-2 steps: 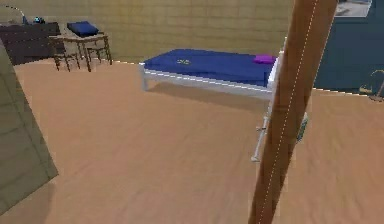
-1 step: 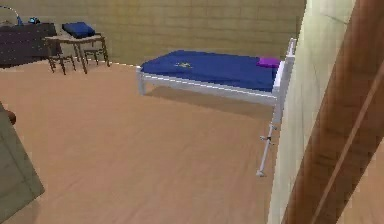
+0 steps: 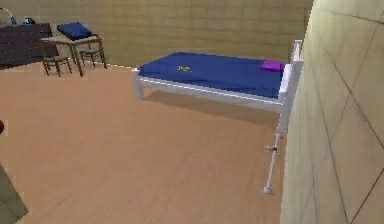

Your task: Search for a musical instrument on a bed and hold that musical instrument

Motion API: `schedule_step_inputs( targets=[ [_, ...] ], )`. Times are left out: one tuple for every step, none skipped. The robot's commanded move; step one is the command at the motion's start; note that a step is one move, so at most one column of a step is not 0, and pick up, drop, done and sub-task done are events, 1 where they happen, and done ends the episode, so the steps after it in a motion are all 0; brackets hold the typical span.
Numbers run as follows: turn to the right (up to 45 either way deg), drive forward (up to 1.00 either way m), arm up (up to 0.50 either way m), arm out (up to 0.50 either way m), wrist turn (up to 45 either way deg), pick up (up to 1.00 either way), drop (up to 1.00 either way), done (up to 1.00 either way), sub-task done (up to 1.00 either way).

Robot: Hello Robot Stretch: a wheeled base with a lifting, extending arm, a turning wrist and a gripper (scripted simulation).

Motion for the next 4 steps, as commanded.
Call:
schedule_step_inputs(
  targets=[
    [-45.0, 0.00, 0.00, 0.00, 0.0, 0.00, 0.00, 0.00, 0.00],
    [-15.0, 0.00, 0.00, 0.00, 0.0, 0.00, 0.00, 0.00, 0.00],
    [0.0, 0.50, 0.00, 0.00, 0.0, 0.00, 0.00, 0.00, 0.00],
    [45.0, 0.00, 0.00, 0.00, 0.0, 0.00, 0.00, 0.00, 0.00]
  ],
)
